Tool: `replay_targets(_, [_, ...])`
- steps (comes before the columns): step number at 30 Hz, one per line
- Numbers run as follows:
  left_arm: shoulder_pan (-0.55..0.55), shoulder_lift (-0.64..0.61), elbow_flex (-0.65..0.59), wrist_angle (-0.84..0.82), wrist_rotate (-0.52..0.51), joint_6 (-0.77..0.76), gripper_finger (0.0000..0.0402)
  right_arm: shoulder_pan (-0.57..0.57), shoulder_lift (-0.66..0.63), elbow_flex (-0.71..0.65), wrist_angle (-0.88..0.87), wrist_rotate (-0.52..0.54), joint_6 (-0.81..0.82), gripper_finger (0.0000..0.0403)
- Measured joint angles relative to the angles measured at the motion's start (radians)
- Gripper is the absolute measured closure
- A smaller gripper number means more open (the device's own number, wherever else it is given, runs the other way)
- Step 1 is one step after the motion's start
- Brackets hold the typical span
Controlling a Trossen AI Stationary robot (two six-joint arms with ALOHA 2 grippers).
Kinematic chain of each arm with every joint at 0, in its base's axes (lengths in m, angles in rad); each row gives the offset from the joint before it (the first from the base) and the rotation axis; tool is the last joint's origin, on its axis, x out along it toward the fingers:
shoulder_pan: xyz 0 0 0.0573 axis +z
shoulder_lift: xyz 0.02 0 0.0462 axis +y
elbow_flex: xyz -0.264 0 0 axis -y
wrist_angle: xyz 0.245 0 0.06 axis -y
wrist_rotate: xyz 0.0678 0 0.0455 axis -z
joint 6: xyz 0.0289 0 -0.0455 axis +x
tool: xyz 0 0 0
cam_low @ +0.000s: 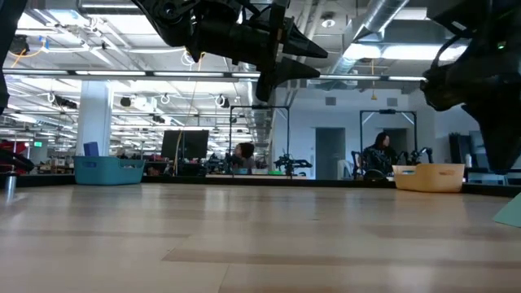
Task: Sort & place blocks by color
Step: Put the top light blue block into the orange bin
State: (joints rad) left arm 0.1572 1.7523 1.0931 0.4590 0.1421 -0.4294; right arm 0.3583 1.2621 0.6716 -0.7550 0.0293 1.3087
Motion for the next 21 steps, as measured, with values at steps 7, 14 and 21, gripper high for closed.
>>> replay_targets(7, [0.000, 0.000, 0.000, -0.010, 0.000, 0.000, 0.0228, 0.031, 0.000, 0.000, -0.003, -0.078, 0.069, 0.0247])
replay_targets(14, [-0.007, 0.000, 0.000, -0.066, -0.001, 0.035, 0.0228, 0.048, 0.003, 0.000, -0.030, -0.083, 0.230, 0.0170])
replay_targets(21, [-0.055, 0.000, 0.000, -0.101, -0.064, 0.183, 0.0228, 0.059, 0.002, 0.000, -0.021, -0.079, 0.341, 0.0143])
